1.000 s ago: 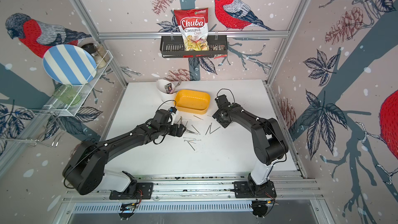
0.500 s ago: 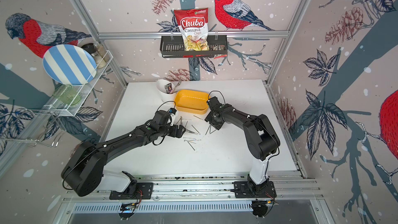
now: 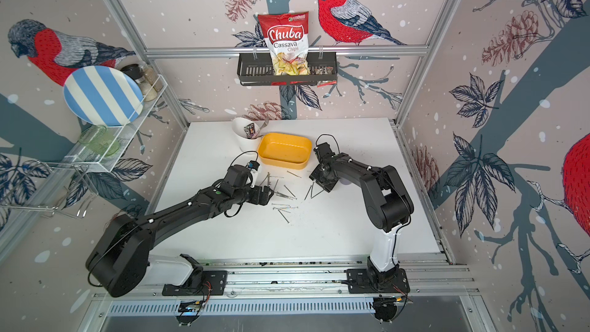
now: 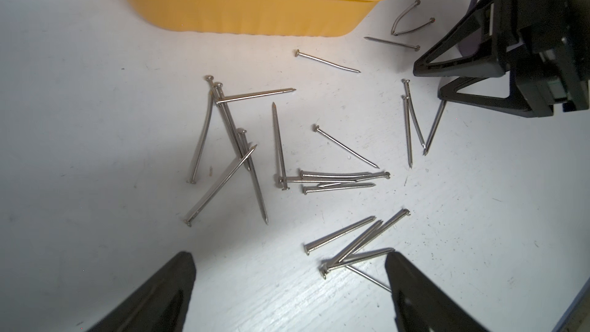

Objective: Put the nails on the desktop into the storage box
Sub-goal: Pick up the nail from the center of the board.

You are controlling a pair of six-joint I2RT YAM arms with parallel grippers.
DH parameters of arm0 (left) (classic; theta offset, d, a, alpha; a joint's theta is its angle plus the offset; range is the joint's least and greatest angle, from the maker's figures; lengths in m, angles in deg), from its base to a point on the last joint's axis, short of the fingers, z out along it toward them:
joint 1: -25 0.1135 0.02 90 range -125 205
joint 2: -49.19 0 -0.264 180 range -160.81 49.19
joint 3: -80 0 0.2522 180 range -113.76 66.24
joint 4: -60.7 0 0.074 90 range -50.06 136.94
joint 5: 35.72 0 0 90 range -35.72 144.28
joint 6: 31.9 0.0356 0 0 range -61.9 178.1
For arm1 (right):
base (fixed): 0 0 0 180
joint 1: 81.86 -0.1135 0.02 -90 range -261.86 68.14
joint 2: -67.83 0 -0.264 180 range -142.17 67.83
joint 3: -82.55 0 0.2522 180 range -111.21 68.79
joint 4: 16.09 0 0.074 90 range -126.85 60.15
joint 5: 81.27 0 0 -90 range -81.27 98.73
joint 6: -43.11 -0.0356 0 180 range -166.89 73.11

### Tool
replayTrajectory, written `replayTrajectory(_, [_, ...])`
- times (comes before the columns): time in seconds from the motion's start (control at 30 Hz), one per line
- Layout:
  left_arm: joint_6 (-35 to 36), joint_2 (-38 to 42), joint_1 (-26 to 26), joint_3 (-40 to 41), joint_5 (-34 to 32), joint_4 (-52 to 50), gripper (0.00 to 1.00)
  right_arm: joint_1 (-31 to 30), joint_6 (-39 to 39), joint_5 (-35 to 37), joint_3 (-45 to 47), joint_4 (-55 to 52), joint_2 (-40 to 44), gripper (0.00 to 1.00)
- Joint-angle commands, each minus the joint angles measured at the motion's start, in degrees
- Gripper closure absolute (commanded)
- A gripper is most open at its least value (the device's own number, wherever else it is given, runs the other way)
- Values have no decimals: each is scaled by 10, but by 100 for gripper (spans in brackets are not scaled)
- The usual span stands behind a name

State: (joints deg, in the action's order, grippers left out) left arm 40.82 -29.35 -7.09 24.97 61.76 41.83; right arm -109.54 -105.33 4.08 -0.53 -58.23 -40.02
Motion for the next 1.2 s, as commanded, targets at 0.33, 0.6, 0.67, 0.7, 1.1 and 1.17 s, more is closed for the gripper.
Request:
replayTrajectory(0.33, [-12,-4,-1,8,-1,19,5,4,-1,25,20,-41,38,39])
replayTrajectory(0.6, [-15,-10,0,10,0,28,5,-6,-37,-16,25,-61,55,39])
replayTrajectory(0.67, [-15,-9,-1,13,-2,29,5,-16,-61,-33,41,-51,58,40])
replayTrajectory(0.7, [-15,-9,-1,15,-3,30,5,-21,-70,-35,44,-50,57,43])
replayTrajectory(1.1, [-15,20,0,35,-20,18,5,-13,-100,-52,48,-26,8,46])
replayTrajectory(1.17, [-14,23,0,36,-23,18,5,-5,-95,-50,53,-27,7,47])
